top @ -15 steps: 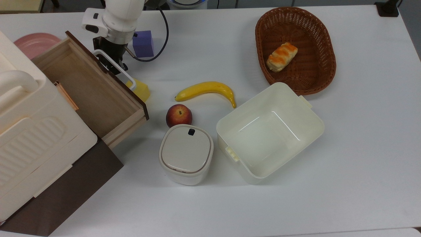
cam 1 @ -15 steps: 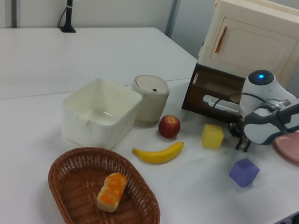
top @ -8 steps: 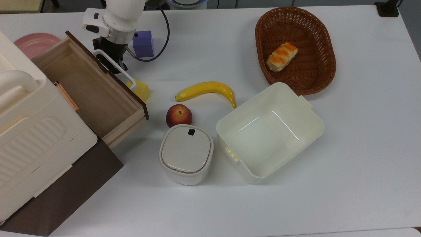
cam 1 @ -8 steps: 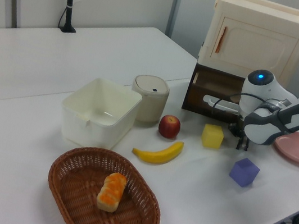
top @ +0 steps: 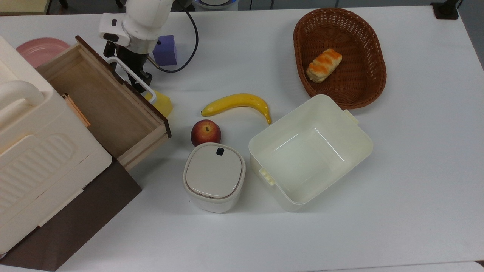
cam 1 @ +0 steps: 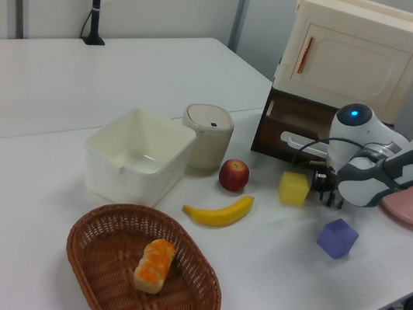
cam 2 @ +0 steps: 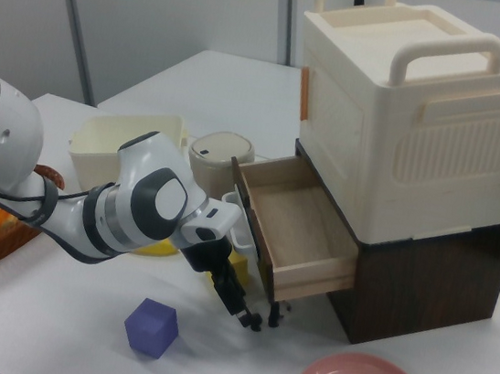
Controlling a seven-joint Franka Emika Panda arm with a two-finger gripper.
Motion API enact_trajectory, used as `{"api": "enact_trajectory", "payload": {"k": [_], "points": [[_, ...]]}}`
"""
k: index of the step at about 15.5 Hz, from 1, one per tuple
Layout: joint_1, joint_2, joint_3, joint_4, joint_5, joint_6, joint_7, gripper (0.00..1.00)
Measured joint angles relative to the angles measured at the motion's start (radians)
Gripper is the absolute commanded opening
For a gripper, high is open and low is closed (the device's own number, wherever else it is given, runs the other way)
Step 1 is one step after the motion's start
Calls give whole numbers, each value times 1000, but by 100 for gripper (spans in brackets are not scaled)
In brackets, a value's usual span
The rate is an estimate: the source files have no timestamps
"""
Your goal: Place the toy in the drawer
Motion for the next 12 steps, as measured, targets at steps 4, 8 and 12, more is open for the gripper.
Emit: {"api": "enact_trajectory", "payload": {"k": [4, 8, 12], "points": [[0, 0, 0, 0, -6, 0, 0, 100], [-3, 3, -1, 5, -8, 0, 0, 100], [-15, 17, -2, 25, -12, 0, 0, 100]]}}
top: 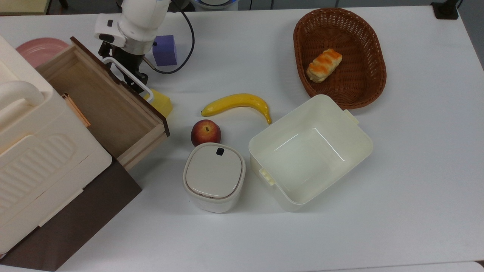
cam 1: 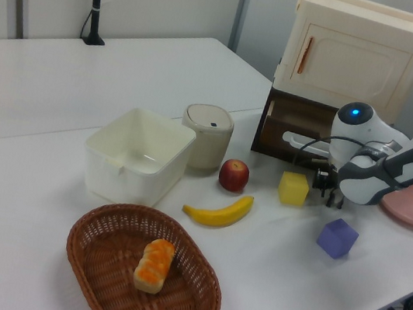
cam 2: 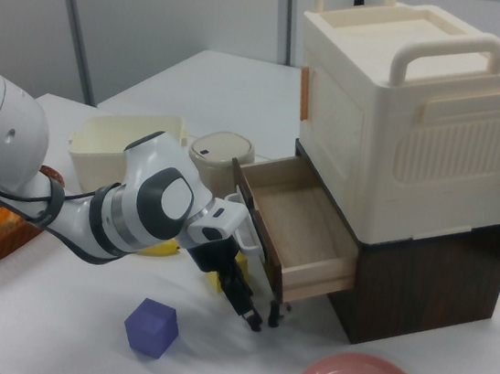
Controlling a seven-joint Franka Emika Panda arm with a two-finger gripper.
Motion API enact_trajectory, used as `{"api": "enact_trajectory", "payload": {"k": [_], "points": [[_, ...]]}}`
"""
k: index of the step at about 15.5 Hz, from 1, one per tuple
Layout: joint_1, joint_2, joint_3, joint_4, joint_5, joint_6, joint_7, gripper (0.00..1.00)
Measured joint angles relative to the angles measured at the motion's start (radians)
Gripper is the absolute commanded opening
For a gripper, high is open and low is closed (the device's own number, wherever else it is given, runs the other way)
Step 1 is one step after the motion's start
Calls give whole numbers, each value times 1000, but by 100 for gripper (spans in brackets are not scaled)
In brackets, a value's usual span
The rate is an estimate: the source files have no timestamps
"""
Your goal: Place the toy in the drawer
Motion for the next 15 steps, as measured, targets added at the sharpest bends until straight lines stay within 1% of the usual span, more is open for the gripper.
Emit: {"api": "enact_trajectory", "payload": {"k": [12, 13, 14, 15], "points": [[-4, 31, 0, 9, -38, 16, 0, 99], [-5, 34, 0, 10, -42, 17, 0, 96], [-7, 36, 0, 10, -46, 22, 0, 96], [-9, 38, 0, 10, -48, 29, 0, 90]]}}
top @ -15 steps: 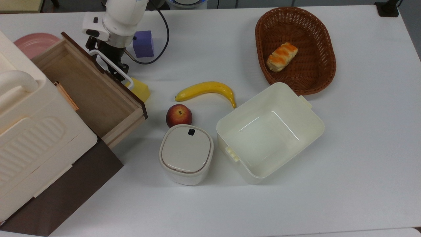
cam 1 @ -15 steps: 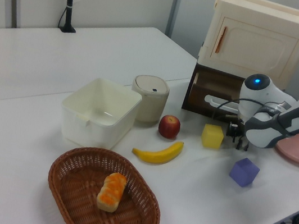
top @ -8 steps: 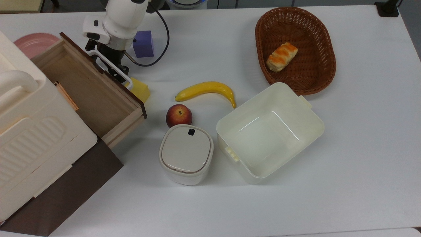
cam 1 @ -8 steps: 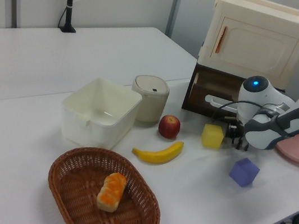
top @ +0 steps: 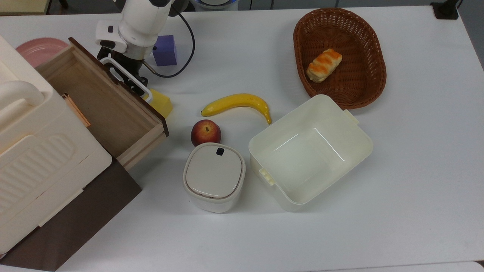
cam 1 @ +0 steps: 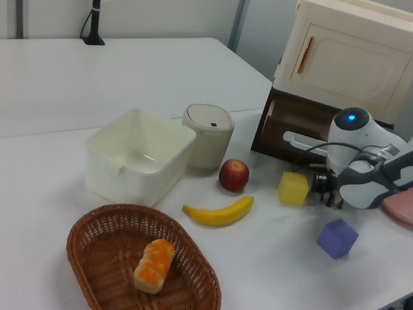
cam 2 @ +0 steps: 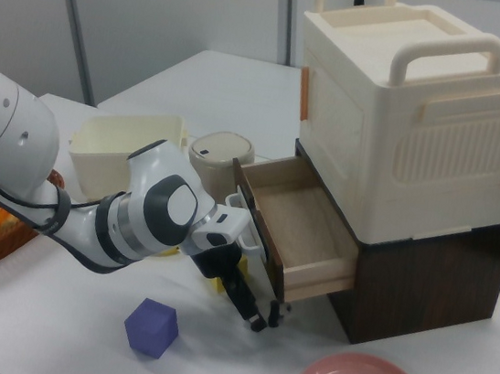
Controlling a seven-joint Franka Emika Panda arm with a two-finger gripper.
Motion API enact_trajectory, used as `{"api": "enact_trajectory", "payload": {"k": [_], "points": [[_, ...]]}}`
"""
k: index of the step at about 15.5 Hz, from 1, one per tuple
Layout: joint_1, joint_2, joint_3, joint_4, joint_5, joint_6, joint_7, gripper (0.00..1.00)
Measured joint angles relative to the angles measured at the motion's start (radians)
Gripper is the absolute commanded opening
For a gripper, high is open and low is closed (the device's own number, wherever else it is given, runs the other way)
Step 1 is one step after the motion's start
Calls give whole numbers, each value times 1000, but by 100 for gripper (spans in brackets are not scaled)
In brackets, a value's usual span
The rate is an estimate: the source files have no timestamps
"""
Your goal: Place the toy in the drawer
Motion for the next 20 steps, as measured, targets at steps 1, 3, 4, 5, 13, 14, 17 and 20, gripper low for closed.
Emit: {"api": "enact_trajectory", "payload": {"k": [1, 3, 4, 5, 13, 14, 17, 20], "points": [[-2, 3, 0, 0, 0, 6, 0, 79], [-5, 8, 0, 2, -1, 14, 0, 49], [-6, 9, 0, 4, -1, 14, 0, 37], [-6, 10, 0, 6, -1, 14, 0, 25], [-6, 14, 0, 13, -22, 14, 0, 3], [-6, 15, 0, 13, -29, 14, 0, 2], [-6, 15, 0, 13, -55, 14, 0, 0], [-4, 7, 3, 4, -61, 15, 0, 0]]}}
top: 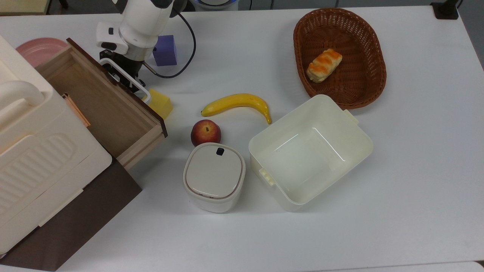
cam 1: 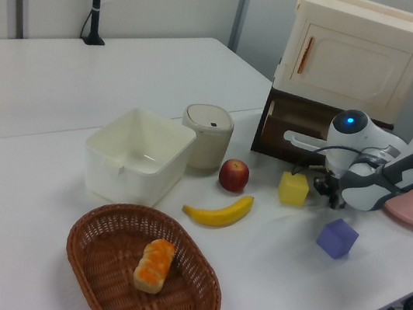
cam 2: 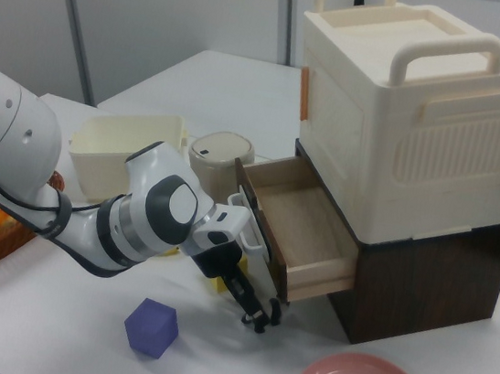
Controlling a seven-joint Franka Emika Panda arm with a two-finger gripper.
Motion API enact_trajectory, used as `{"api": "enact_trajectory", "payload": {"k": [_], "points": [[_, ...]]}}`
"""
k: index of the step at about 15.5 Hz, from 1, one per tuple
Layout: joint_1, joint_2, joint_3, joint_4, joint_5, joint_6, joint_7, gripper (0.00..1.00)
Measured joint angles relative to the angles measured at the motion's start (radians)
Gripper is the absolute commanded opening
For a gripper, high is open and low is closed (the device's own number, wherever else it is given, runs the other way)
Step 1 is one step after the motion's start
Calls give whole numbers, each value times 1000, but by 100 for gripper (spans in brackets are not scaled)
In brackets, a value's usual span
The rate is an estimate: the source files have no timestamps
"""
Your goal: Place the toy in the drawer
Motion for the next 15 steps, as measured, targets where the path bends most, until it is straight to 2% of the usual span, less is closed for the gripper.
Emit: {"api": "enact_trajectory", "payload": {"k": [6, 15], "points": [[20, -40, 28, -33, 0, 1, 0, 0], [64, -118, 115, -70, 0, 1, 1, 0]]}}
